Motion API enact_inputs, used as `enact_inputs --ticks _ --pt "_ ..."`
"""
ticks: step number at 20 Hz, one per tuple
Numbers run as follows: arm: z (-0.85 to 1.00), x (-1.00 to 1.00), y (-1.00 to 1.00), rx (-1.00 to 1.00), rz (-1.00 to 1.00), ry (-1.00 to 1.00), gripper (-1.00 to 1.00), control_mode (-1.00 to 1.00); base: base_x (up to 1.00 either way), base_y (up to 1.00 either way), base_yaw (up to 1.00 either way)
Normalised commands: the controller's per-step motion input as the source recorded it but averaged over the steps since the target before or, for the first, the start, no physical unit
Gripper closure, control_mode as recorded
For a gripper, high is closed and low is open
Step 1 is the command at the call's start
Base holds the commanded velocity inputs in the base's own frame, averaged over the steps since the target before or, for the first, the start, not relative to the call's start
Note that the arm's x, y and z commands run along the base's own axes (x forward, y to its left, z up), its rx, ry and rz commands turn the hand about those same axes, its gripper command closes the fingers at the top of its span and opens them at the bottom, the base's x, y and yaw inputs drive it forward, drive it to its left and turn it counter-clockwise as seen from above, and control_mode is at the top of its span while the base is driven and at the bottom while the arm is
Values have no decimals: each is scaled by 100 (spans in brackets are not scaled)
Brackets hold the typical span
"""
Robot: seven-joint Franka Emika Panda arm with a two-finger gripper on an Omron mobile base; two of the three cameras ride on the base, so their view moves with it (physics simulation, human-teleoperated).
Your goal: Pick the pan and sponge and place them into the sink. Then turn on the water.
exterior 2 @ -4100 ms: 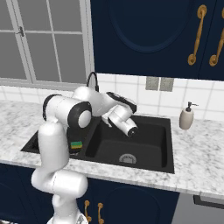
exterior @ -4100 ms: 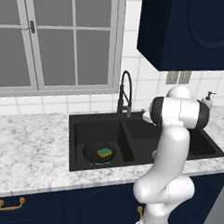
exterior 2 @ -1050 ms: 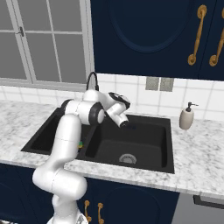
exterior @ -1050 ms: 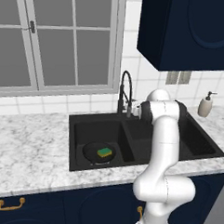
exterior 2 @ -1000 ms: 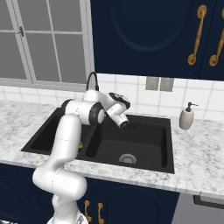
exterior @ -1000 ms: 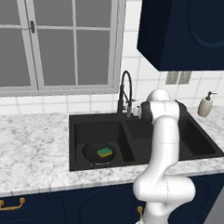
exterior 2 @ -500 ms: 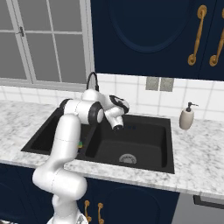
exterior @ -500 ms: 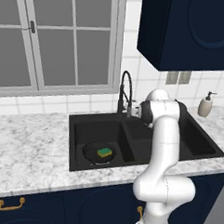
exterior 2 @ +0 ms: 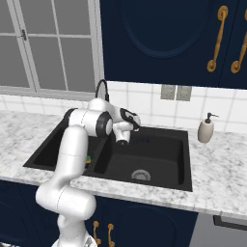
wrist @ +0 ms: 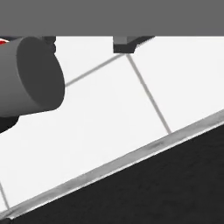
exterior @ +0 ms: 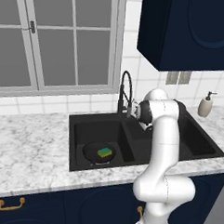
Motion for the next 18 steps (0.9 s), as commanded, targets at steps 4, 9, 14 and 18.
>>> enact_inputs --ticks 4,9,14,18 --pt "0 1 -100 43 12 10 100 -100 0 0 0" --pt "21 0 -100 44 22 4 100 -100 0 0 0" --pt "57 -34 -100 49 27 -1 100 -100 0 0 0" --pt "39 -69 -100 56 20 -10 100 -100 0 0 0"
